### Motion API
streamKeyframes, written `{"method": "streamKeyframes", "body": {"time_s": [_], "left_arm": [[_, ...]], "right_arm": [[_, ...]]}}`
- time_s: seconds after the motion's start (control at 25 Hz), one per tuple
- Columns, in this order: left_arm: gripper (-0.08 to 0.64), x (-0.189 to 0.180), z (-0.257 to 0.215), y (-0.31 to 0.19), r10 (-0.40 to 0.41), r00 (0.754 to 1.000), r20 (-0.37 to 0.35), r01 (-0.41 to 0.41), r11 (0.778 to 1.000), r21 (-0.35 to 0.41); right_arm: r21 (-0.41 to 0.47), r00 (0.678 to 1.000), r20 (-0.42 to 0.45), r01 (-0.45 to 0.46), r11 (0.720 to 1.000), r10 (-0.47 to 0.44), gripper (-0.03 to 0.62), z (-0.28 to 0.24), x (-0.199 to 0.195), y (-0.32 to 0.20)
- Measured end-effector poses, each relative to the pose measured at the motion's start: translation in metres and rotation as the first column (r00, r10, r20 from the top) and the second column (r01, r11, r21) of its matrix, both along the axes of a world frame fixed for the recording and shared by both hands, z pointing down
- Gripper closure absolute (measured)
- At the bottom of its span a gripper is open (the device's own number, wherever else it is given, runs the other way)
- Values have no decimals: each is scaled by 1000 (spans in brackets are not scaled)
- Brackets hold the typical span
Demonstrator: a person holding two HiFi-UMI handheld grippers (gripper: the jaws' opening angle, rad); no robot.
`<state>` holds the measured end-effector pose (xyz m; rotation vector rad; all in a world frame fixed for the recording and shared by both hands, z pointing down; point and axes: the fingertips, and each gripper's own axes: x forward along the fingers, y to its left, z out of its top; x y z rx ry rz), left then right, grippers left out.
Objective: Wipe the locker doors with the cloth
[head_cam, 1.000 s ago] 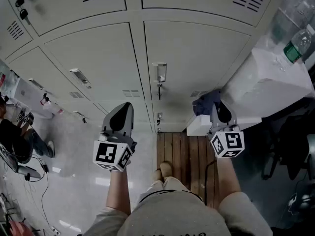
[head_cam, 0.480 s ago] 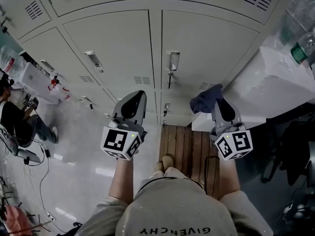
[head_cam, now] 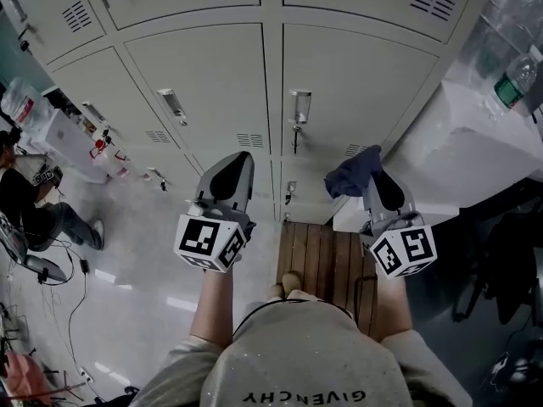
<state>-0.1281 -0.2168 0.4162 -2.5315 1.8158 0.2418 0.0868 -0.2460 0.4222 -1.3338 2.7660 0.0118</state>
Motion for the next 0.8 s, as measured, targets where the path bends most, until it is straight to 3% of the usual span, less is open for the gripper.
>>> {"method": "streamKeyframes", "body": {"time_s": [0.4, 0.8], "left_arm": [[561, 0, -1, 4, -7, 1000, 3, 7, 1000, -5], [561, 1, 4, 4, -8, 1000, 3, 8, 1000, -22]], "right_arm": [[7, 999, -32, 6, 1000, -6, 537, -2, -1, 5], [-29, 1000, -7, 15, 999, -15, 537, 7, -1, 3]]}}
